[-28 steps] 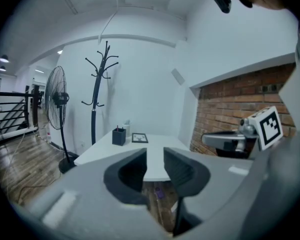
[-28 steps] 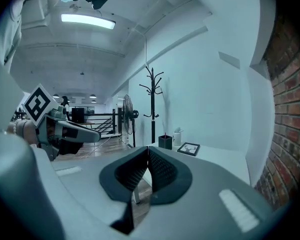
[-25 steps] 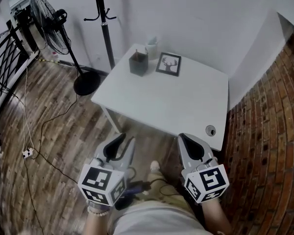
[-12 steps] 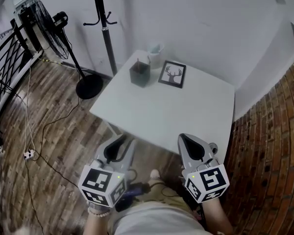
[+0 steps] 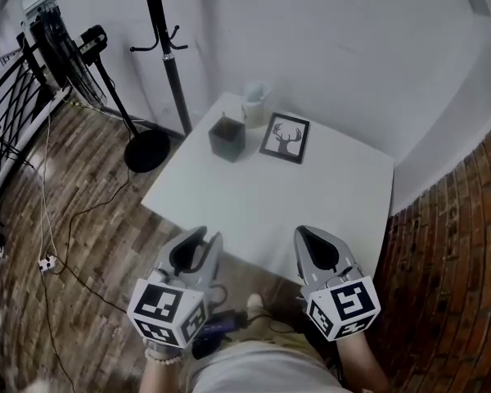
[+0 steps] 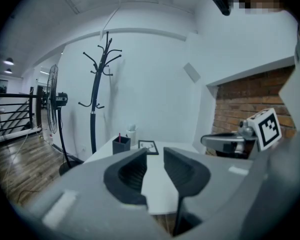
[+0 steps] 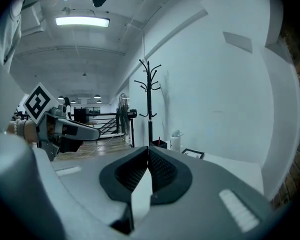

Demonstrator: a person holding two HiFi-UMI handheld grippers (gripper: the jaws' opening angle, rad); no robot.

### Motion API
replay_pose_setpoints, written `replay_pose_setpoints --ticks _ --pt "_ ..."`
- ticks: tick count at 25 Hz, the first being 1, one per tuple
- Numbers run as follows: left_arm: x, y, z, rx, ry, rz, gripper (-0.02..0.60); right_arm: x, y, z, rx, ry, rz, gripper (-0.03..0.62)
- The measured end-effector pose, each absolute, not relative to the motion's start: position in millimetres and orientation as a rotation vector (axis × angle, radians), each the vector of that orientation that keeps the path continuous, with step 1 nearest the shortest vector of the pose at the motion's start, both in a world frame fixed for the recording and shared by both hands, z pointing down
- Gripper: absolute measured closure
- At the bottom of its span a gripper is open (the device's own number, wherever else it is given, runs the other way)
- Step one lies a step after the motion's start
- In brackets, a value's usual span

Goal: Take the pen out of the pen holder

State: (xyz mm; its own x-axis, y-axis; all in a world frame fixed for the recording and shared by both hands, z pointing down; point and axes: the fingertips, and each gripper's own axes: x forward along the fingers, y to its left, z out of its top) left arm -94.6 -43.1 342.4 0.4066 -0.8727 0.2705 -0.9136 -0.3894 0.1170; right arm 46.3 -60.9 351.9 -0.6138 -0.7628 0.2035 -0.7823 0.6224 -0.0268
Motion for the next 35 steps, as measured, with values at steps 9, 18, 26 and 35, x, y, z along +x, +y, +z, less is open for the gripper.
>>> replay_pose_setpoints --ticks 9,18,26,35 --pt "-83 -77 346 2.390 -1.587 0.256 0.485 58 -93 361 1.251 -2.672 0.201 0.589" --pt "-78 -100 347 2.387 -1.601 0.269 0.485 63 -107 367 1.233 -2.670 0.227 0.590" --pt "-84 -121 348 2.396 -1.593 0.282 0.485 62 -120 368 1.259 -2.666 0.238 0.589" --pt "-96 -162 349 2.432 -1.574 0.295 0.485 55 -143 371 1.292 -2.634 0.261 0.589"
